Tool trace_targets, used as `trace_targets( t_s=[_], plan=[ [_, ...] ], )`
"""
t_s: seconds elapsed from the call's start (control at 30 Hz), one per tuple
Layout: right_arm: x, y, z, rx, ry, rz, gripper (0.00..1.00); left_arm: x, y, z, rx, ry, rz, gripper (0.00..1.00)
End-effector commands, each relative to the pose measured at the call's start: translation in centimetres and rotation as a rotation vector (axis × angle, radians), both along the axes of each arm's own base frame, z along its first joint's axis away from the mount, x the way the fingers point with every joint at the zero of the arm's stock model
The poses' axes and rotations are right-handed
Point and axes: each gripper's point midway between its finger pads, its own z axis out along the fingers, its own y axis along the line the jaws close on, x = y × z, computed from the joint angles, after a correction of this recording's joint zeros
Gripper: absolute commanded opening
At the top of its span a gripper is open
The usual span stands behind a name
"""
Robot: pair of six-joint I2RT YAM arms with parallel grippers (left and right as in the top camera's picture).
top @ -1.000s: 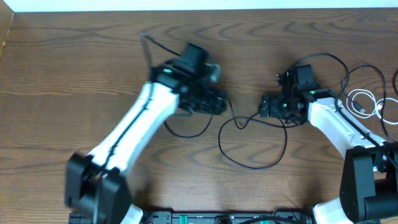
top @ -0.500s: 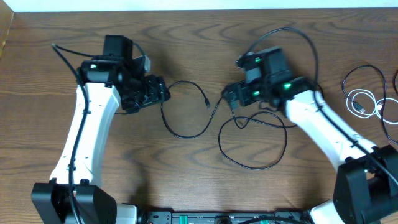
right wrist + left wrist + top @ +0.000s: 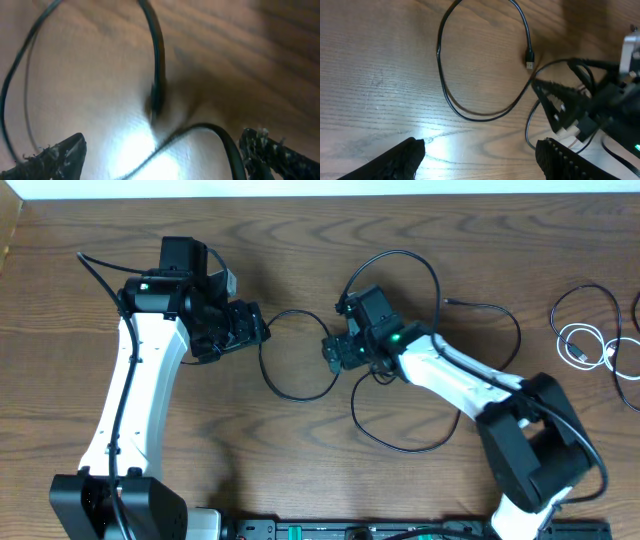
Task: Untangle cables
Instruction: 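Pull the black cable rightward with the right gripper, left gripper holding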
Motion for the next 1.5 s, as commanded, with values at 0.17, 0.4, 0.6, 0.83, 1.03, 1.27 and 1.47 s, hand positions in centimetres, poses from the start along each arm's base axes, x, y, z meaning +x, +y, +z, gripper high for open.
trace_targets(
  t_s=[0.17,0.4,0.6,0.83,1.03,1.27,1.47],
  plan=[
    [1.5,2.6,-0.5,0.032,-0.085,-0.071,0.9,-0.4,0.3,-0.2,0.01,0.019,0.007,0.77],
    [0.7,2.7,-4.6,-0.006,-0.015,-0.112,0.89,-0.5,0.3,-0.2,0.01,0.023,0.007,0.77],
    [1.0,2.9,-4.5,0.006,-0.029,-0.113,0.83,-0.5,0.3,-0.2,0.01,0.023,0.007,0.77],
    [1.0,2.7,-4.7,-0.005,-0.025,-0.118,0.45,-0.5,0.3,-0.2,0.01,0.023,0.007,0.77],
    [0.5,2.1,-5.2,-0.034,-0.001,-0.121,0.25,-0.5,0.3,-0.2,0.01,0.023,0.007,0.77],
    [0.3,1.1,-5.5,-0.077,0.006,-0.139,0.08,-0.5,0.3,-0.2,0.01,0.024,0.007,0.77],
    [1.4,0.1,-2.7,-0.05,-0.025,-0.17,0.01,-0.6,0.3,-0.2,0.01,0.026,0.007,0.77]
  ],
)
